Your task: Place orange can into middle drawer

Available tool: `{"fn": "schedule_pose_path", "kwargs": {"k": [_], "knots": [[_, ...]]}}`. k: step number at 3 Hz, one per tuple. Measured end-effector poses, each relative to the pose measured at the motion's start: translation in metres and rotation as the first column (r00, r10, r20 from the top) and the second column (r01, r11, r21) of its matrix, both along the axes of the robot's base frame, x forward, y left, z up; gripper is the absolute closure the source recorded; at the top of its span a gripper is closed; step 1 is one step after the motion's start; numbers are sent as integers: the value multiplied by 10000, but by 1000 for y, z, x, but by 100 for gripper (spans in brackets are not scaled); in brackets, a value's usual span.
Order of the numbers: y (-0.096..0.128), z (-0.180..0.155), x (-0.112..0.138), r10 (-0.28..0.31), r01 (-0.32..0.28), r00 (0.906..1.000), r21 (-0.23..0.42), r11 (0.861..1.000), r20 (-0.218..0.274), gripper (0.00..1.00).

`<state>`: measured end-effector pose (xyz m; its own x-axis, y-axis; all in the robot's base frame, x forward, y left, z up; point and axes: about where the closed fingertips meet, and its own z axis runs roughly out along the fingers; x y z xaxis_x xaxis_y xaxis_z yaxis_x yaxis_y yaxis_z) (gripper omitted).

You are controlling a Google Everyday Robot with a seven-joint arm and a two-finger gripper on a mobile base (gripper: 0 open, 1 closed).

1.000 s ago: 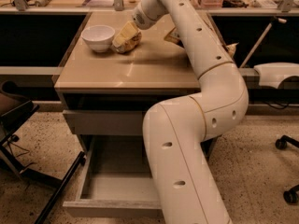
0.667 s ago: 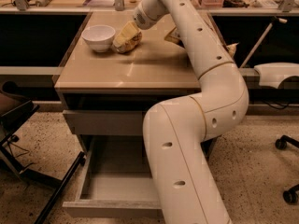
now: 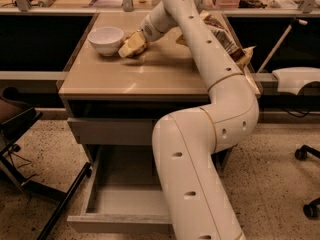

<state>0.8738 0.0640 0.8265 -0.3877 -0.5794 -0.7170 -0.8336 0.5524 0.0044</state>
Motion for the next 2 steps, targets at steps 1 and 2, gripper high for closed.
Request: {"fn": "schedule_pose_path", "kwargs": {"k": [1, 2], "knots": [[0, 0, 0, 0, 0, 10000, 0, 10000, 0, 19], [0, 0, 0, 1, -1, 10000, 0, 10000, 0, 42]]}}
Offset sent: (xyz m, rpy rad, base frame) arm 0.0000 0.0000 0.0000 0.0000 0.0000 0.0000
